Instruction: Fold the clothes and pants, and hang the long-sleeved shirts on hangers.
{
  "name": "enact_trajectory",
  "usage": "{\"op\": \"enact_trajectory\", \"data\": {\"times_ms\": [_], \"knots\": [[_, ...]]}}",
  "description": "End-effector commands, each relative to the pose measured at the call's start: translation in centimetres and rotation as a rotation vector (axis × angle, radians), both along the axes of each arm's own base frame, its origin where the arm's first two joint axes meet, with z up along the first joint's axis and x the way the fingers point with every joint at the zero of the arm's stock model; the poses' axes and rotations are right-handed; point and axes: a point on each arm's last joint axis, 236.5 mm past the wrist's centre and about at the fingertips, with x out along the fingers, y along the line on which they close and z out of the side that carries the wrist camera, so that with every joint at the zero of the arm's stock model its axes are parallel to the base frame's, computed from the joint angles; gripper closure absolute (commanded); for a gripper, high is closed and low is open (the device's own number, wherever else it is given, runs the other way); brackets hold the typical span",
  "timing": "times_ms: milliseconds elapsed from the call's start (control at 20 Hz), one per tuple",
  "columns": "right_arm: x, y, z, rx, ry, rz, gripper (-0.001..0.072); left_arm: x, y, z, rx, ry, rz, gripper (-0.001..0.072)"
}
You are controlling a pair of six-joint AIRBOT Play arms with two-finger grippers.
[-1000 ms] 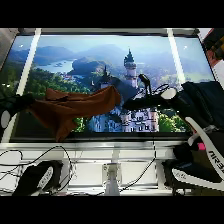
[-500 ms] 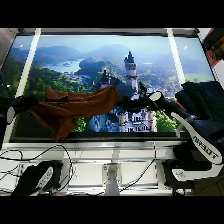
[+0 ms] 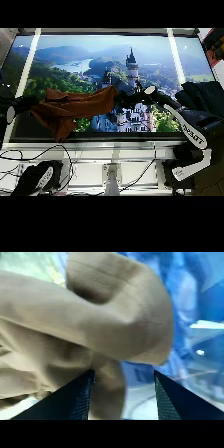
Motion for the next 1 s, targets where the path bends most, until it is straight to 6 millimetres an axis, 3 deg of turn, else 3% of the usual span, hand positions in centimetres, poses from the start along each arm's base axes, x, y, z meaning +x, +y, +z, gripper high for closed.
{"op": "enact_trajectory", "data": {"times_ms": [0, 250, 500, 750, 950], "knots": [[-0.8, -1.1, -1.2, -0.076, 0.011, 0.061, 0.0313, 0.0, 0.0, 0.0, -0.003, 0.001, 0.000, 0.0686], [0.3, -2.0, 0.7, -0.050, 0.006, 0.065, 0.0312, 0.1, -0.1, 0.0, -0.004, -0.001, -0.001, 0.0686], [0.1, -3.7, -0.5, -0.135, 0.016, 0.074, 0.0304, 0.3, -0.2, 0.1, -0.007, -0.012, -0.006, 0.0686], [0.1, -3.2, -0.5, -0.116, 0.028, 0.061, 0.0304, 0.3, -0.2, 0.1, -0.009, -0.012, -0.006, 0.0686], [0.2, -1.2, -0.5, -0.025, 0.080, 0.008, 0.0304, 0.3, -0.8, -0.2, -0.037, -0.012, -0.009, 0.0686]]}}
